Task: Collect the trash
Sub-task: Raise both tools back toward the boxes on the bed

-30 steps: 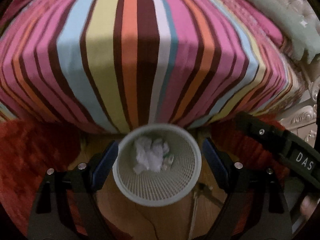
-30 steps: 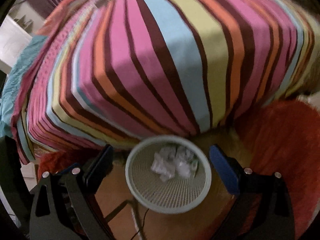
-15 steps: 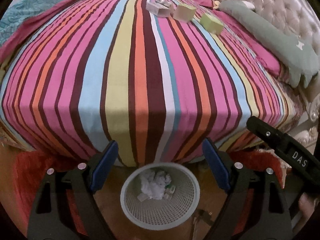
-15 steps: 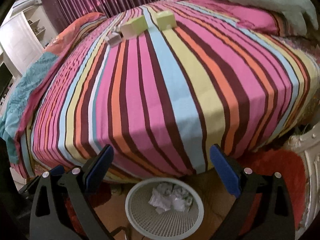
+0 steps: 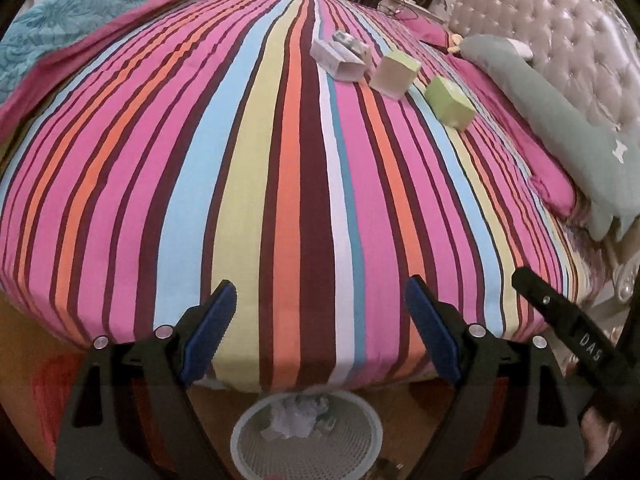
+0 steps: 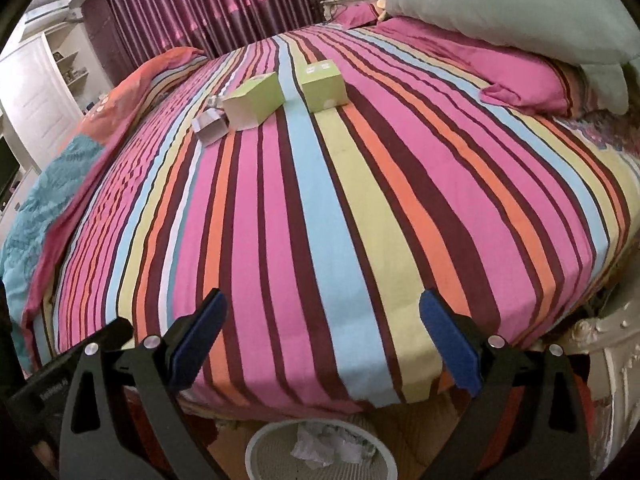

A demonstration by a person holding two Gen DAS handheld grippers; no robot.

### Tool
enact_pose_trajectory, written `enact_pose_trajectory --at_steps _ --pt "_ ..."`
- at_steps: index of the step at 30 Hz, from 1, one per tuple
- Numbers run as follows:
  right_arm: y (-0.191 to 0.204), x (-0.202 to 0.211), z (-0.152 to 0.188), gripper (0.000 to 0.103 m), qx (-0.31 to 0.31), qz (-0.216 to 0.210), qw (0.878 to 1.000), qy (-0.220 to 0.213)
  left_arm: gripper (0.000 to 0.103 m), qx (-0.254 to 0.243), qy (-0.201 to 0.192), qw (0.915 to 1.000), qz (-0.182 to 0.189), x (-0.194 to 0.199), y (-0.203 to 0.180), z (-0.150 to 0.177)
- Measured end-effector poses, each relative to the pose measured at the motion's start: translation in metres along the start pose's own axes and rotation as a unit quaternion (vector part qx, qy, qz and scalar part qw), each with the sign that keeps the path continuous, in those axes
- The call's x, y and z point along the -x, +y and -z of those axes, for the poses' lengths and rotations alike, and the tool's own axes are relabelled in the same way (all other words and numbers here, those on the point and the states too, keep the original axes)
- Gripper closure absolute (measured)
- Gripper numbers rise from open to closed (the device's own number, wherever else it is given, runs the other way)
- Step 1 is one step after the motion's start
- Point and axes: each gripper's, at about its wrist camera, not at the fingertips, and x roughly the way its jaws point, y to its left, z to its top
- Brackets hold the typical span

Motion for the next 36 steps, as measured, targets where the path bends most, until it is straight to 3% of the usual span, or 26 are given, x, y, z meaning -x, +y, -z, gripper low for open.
enact_pose_trajectory --at_steps 15,31,36 --pt "0.011 -0.042 -0.046 0.011 0.022 0.010 1.000 -0.001 0.019 0.045 0.000 0.9988 0.016 -0.041 0.000 -0.065" --pt "0.012 -0.078 -0.110 0.011 0.033 0.030 0.999 -0.022 0.019 0.057 -0.017 0.9982 0.009 -0.083 -0.006 -0.161" --pt "0.012 -0.091 -0.124 0.011 0.036 0.034 0.999 -0.022 0.019 0.071 -0.014 0.9972 0.021 -0.100 -0.010 -0.190"
